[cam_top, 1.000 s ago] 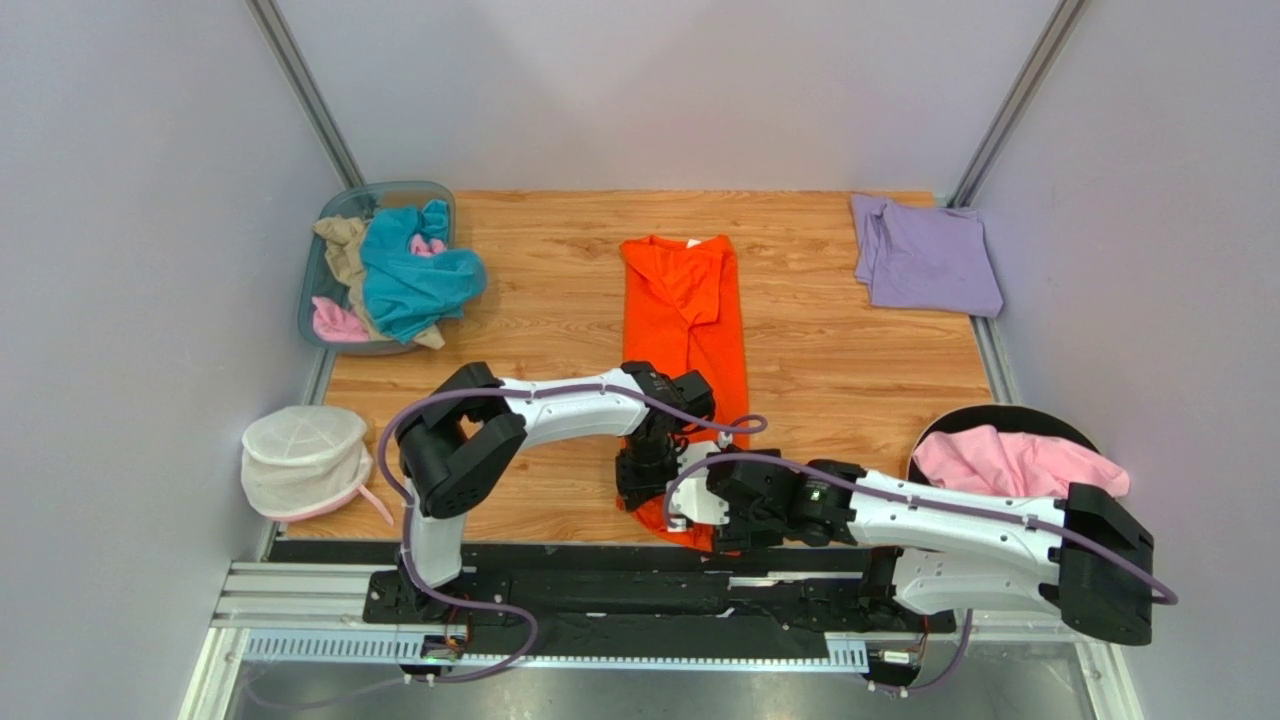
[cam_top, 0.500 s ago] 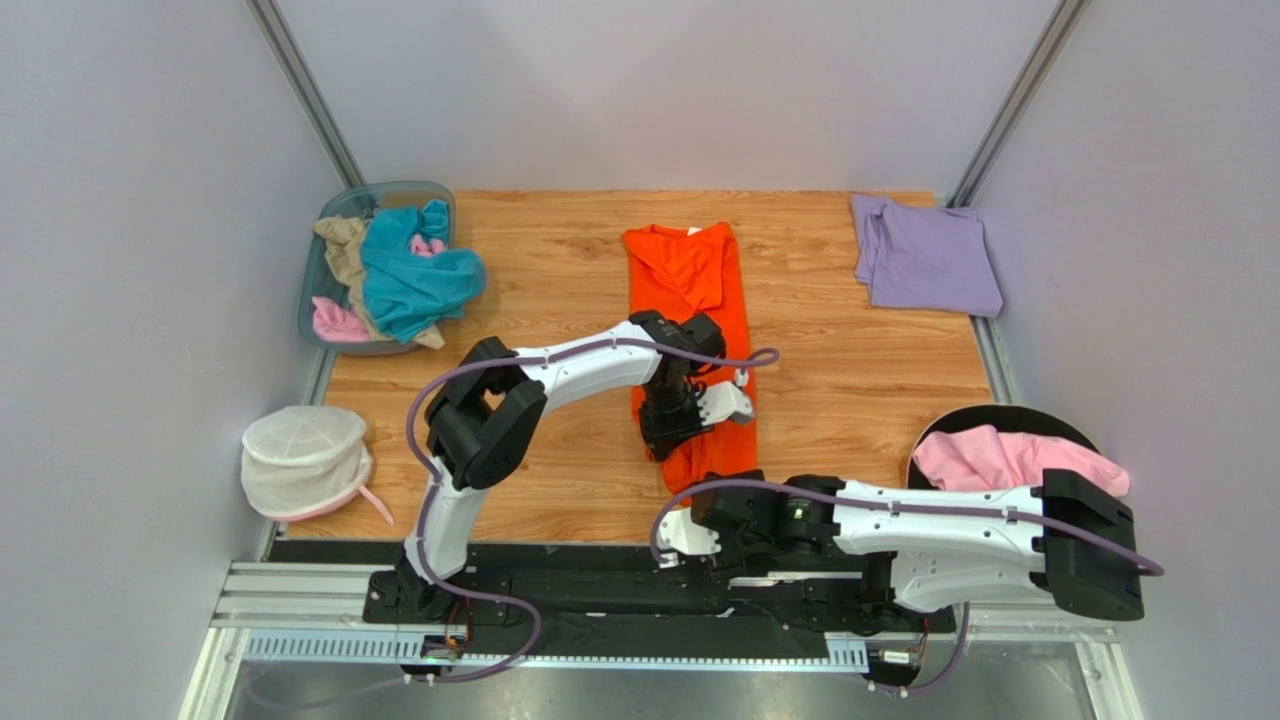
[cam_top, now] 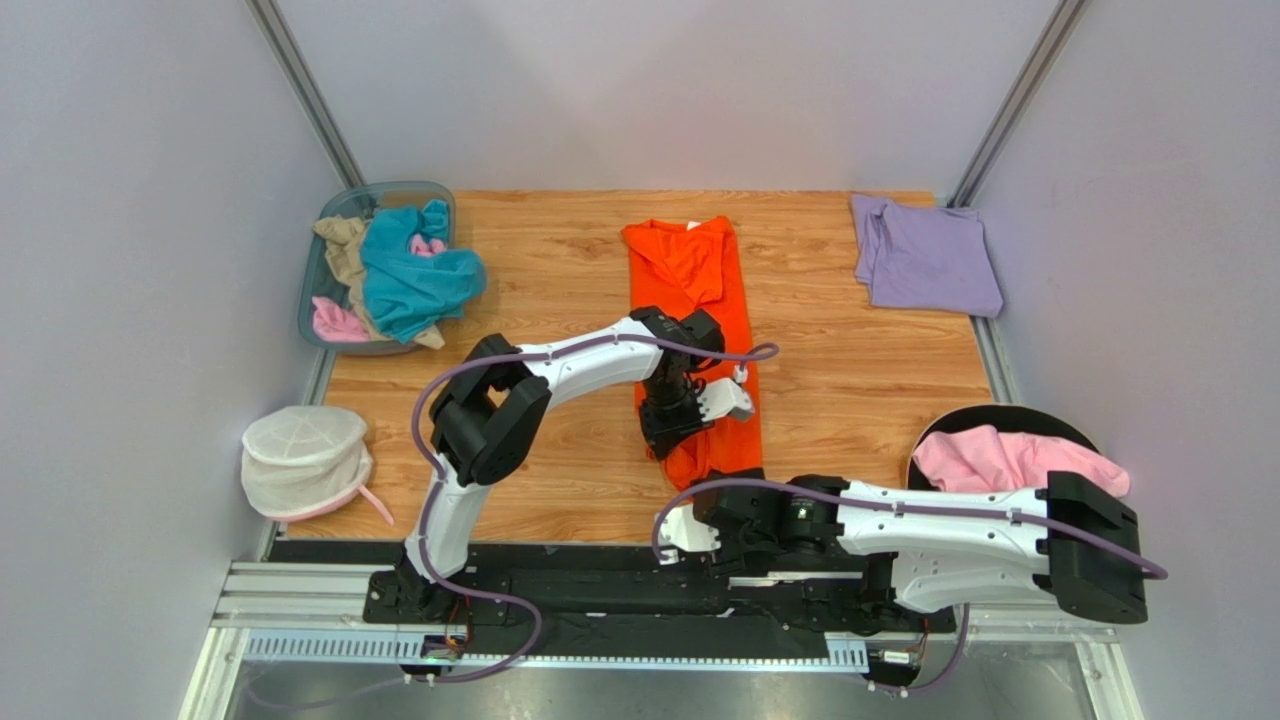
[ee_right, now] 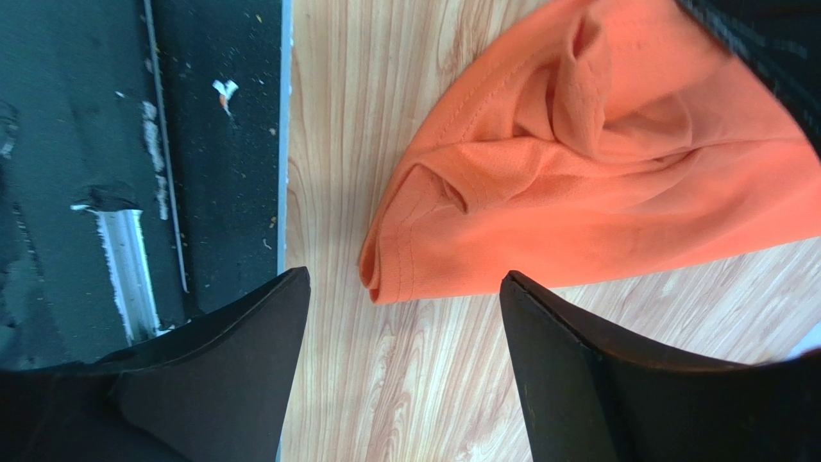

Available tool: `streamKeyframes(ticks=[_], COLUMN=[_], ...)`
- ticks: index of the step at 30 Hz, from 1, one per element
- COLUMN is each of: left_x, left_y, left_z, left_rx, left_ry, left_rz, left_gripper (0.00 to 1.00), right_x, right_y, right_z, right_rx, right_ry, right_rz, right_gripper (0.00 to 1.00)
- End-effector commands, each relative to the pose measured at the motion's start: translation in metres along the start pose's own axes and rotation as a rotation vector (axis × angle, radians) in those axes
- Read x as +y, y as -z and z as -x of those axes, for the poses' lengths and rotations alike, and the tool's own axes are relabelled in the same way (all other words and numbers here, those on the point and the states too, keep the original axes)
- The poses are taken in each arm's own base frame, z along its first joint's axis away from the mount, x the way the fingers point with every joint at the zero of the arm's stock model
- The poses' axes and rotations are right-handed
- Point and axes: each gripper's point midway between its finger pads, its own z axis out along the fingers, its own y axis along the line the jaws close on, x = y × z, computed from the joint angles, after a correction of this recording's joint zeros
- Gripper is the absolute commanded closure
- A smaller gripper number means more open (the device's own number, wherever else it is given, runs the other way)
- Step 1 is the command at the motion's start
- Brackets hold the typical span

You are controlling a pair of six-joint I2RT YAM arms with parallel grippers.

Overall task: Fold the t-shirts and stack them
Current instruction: Fold the tshirt

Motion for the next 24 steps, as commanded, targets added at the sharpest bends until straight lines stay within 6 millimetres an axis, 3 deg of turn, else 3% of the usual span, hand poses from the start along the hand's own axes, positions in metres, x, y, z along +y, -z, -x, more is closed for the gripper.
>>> streamKeyframes(ticks=[1, 20, 24], left_x=[-0.011, -0.016, -0.02], left_y=[0.01, 0.015, 0.015], left_z=[-0.006, -0.019, -0.02], left_rx=[-0.005, 0.017, 0.015], left_ry=[-0.024, -0.047, -0.043], left_rz=[-0.015, -0.014, -0.028], left_gripper=[1.0, 1.0, 1.0], right_x=[-0.01, -0.012, -0.013], right_y=[-0.003, -0.026, -0.03], right_z=[-0.003, -0.02, -0.019], right_rx=[-0.013, 0.008, -0.001], right_ry=[-0.001, -0.012, -0.024], right_rz=[-0.047, -0.012, 0.006], right_gripper=[0.23, 0.28, 0.34])
